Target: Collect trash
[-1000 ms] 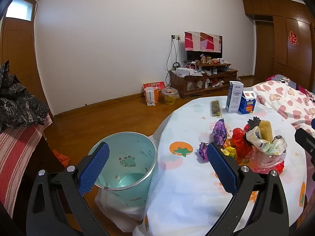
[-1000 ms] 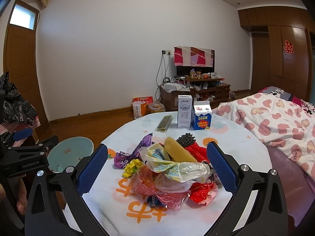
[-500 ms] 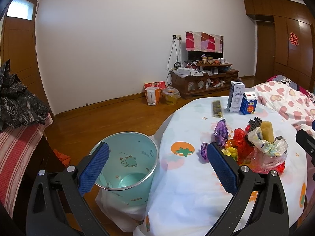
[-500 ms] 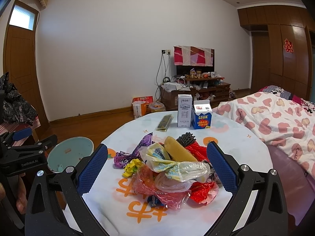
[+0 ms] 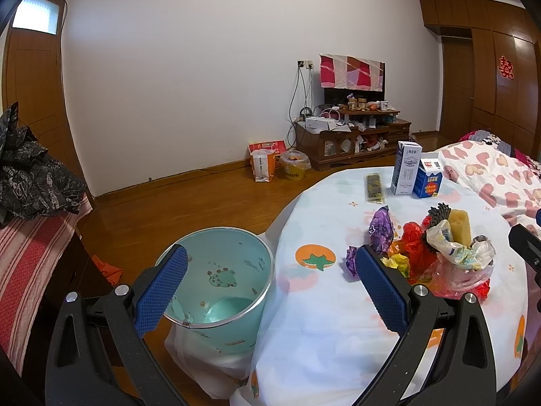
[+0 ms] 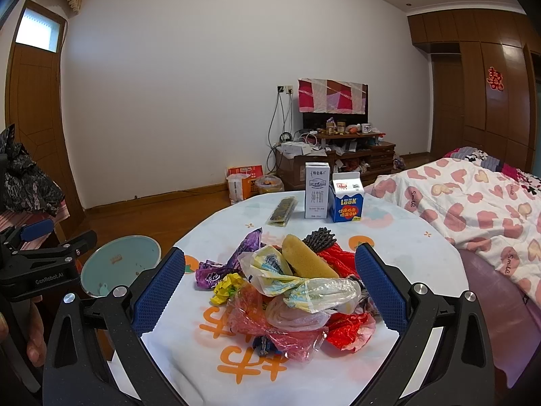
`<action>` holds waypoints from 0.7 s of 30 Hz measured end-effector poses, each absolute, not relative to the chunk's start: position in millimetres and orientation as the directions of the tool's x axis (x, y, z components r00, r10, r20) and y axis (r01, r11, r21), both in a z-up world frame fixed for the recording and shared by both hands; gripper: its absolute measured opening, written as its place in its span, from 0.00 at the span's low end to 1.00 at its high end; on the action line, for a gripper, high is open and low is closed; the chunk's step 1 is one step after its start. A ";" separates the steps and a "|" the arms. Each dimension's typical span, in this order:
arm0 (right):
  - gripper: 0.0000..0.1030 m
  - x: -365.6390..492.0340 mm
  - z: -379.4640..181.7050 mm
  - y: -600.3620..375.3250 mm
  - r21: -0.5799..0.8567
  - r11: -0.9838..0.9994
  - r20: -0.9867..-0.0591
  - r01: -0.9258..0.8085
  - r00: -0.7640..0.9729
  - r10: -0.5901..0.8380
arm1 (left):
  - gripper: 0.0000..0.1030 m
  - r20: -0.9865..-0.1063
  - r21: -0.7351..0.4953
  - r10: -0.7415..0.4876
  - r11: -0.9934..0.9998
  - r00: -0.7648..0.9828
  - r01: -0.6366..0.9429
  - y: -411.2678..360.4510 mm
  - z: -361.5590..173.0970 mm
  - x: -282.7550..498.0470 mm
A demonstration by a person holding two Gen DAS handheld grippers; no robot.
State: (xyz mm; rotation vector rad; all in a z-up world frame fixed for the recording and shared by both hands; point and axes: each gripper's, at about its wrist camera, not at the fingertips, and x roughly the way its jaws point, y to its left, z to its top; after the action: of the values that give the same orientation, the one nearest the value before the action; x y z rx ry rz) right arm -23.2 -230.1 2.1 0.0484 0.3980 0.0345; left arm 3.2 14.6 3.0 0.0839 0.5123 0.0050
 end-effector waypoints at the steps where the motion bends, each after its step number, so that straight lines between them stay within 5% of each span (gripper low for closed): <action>1: 0.96 -23.1 1.9 -230.1 0.055 0.998 -0.387 -0.024 0.921 0.044 | 0.94 -0.490 0.082 0.026 0.997 0.872 0.016 14.6 3.0 3.1; 21: 0.96 -21.9 -0.9 -230.2 0.058 0.998 -0.392 -0.024 0.919 0.045 | 0.94 -0.489 0.082 0.028 0.997 0.872 0.014 16.2 2.4 3.6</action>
State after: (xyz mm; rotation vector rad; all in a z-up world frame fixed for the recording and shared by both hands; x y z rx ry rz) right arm -21.9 -230.2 -0.9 0.0520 0.4039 0.0356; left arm 3.6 16.2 2.4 0.0840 0.5121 0.0069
